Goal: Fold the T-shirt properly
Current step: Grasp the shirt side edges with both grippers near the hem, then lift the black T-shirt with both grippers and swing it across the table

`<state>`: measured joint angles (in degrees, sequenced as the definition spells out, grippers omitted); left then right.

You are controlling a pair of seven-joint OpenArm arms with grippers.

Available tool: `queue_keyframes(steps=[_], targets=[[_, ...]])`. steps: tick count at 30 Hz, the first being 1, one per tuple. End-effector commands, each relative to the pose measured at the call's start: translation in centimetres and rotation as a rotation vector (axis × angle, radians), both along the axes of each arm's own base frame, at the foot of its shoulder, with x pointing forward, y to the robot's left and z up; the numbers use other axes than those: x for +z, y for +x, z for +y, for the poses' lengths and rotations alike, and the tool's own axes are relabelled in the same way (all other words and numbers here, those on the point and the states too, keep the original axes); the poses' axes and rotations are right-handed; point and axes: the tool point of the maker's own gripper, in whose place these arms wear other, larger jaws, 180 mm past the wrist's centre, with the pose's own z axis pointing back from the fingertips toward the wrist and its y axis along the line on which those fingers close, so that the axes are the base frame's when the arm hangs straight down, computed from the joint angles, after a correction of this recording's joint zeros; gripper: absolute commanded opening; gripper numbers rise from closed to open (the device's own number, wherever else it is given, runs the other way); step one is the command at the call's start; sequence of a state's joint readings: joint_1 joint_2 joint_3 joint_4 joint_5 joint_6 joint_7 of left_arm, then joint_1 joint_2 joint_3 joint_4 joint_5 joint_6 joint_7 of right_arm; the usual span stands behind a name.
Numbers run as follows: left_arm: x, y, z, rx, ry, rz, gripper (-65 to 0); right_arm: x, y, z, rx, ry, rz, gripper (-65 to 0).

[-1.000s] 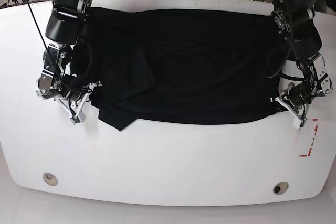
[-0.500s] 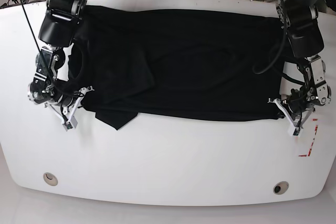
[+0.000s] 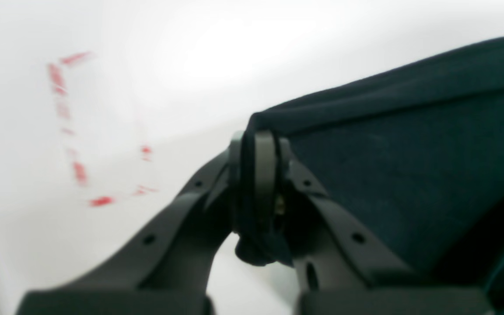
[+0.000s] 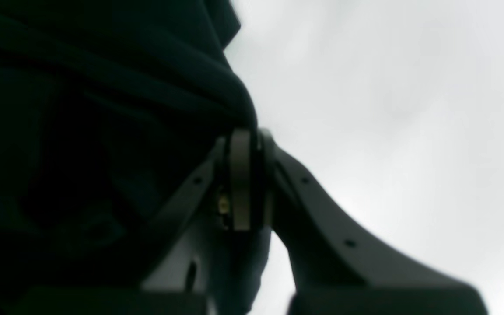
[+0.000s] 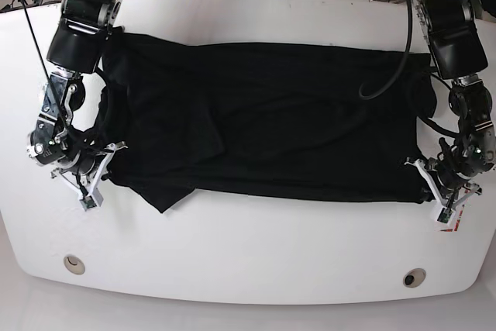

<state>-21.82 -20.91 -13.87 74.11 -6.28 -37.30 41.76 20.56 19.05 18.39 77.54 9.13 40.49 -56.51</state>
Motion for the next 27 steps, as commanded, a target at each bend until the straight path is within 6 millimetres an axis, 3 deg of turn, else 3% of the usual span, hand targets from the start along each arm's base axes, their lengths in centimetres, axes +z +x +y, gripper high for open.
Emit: queue_keyframes(steps=[1, 5, 10, 14, 21, 27], targets=[[4.4, 0.9, 0.1, -0.027, 0.045, -0.123, -64.4, 3.8, 1.2, -1.4, -0.021, -0.062, -0.082, -65.0], [5.5, 0.6, -0.6, -0.059, 0.074, -0.155, -64.4, 5.0, 1.2, -0.9, -0.014, -0.087, -0.104, -65.0], [4.6, 0.7, -0.5, -0.053, 0.063, -0.131, -64.3, 4.6, 0.9, -0.5, -0.007, -0.088, -0.097, -65.0], [5.1, 0.7, -0.6, -0.055, 0.067, -0.143, -64.4, 4.9, 0.8, -0.5, -0.007, -0.090, -0.098, -65.0], [9.2, 0.4, -0.1, -0.033, 0.118, -0.231, -64.4, 8.2, 0.8, -0.4, 0.002, -0.160, -0.172, -65.0], [12.7, 1.9, 0.0, -0.024, 0.125, -0.308, -64.4, 10.7, 2.1, -0.4, -0.002, -0.166, -0.229, -65.0]])
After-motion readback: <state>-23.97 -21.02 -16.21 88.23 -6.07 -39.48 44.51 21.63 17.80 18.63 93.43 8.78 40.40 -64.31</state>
